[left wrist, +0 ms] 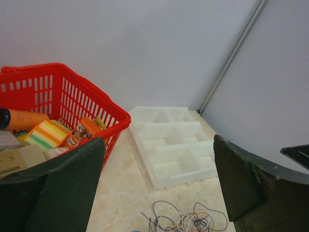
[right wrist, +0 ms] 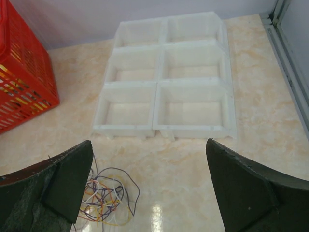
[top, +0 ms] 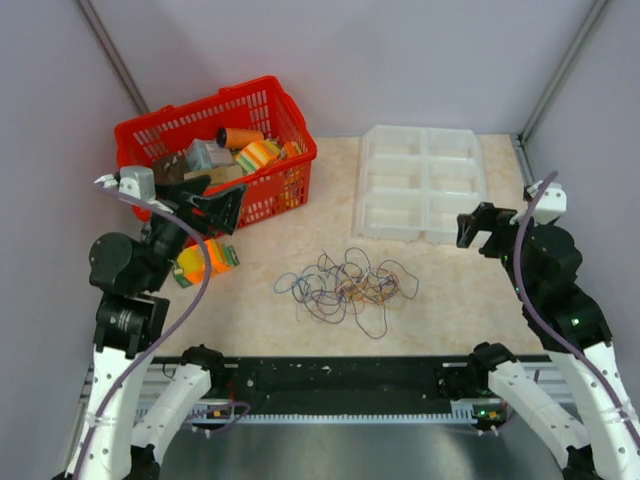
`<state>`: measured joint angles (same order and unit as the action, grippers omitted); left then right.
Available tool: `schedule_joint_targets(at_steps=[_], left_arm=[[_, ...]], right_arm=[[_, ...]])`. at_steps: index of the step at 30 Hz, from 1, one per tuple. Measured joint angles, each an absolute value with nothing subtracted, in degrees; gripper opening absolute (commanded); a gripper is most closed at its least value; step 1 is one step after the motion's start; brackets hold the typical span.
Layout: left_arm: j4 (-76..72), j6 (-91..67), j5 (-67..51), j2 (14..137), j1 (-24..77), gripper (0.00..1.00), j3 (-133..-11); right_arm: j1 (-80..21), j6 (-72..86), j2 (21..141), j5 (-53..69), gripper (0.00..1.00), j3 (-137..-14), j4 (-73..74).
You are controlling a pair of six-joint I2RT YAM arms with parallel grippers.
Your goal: Untangle the cables
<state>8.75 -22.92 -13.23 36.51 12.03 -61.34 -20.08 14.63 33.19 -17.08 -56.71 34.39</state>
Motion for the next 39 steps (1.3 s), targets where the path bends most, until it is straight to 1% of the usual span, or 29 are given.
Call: schedule_joint_targets(at_steps=[5,8,14,15,17,19,21,24,26,27,29,31,33,36,39], left_arm=[[11.9,-24.77,-15.7,41.1,12.03,0.93,-61.52],[12.05,-26.7,-18.92,43.18,12.03,0.92,-58.94],[11.84,-30.5,-27.59,45.6,12.03,0.91,-50.94],[11.05,-31.79,-29.3,45.6,12.03,0.91,-48.8],[8.51,-34.72,-32.69,45.47,12.14,0.9,-43.86],[5.61,-38.02,-35.18,45.54,13.1,0.88,-38.46],[4.23,-40.49,-35.7,45.76,15.75,0.85,-34.54],[3.55,-42.13,-34.87,47.97,23.4,0.73,-33.21],[2.11,-42.52,-33.71,49.76,28.21,0.67,-33.21],[1.85,-42.52,-33.41,50.46,29.65,0.65,-33.21],[1.74,-42.74,-32.38,51.68,31.57,0.64,-33.19],[1.63,-43.0,-30.83,51.68,31.92,0.64,-32.75],[1.43,-43.2,-29.41,50.7,31.94,0.64,-31.4],[1.78,-43.48,-27.68,49.45,31.92,0.63,-28.62],[2.59,-43.92,-26.63,49.15,31.92,0.63,-26.28]], right_arm=[[-20.08,18.79,39.83,-17.17,0.99,-56.69,36.18],[-20.05,22.39,43.22,-14.68,0.99,-56.23,36.4],[-20.05,25.12,43.27,-1.96,0.99,-49.47,33.34],[-20.05,25.1,43.72,0.4,0.98,-48.38,32.8],[-20.36,25.06,46.52,6.85,0.96,-46.41,31.03],[-23.57,24.93,51.33,9.04,0.95,-46.11,29.28],[-30.57,24.62,57.17,9.04,0.9,-46.3,27.22],[-40.1,25.21,64.27,9.61,0.78,-46.76,23.66],[-43.92,26.37,68.07,10.24,0.72,-46.72,19.57],[-44.77,27.0,69.41,10.22,0.69,-46.44,17.17],[-45.23,27.7,71.02,9.39,0.64,-45.25,12.64],[-45.21,27.4,71.92,8.54,0.53,-44.56,10.22],[-45.21,25.96,73.78,8.1,0.44,-44.77,7.64],[-45.21,23.53,77.91,8.27,0.43,-46.26,5.52],[-45.21,21.17,81.95,9.37,0.47,-47.77,3.75]])
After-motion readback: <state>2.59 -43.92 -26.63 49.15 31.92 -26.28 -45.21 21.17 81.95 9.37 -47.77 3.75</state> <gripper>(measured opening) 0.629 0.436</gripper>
